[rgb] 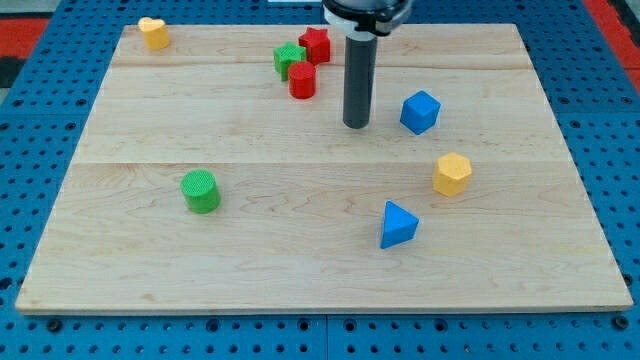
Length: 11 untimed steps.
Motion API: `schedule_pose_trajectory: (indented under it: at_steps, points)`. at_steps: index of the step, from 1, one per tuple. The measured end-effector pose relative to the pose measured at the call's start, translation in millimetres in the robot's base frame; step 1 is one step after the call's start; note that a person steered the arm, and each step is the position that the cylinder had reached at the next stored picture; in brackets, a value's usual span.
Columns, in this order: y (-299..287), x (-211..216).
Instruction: Slide the blue cube towards the top center
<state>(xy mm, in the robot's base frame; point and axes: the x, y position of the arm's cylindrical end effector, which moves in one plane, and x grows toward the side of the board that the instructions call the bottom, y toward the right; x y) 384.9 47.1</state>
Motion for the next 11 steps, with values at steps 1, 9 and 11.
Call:
schedule_pose_trajectory:
  at_steps: [1,9,11]
  points:
    - [22.2,14.7]
    - [54.5,-36.9]
    - [35.5,-68.3]
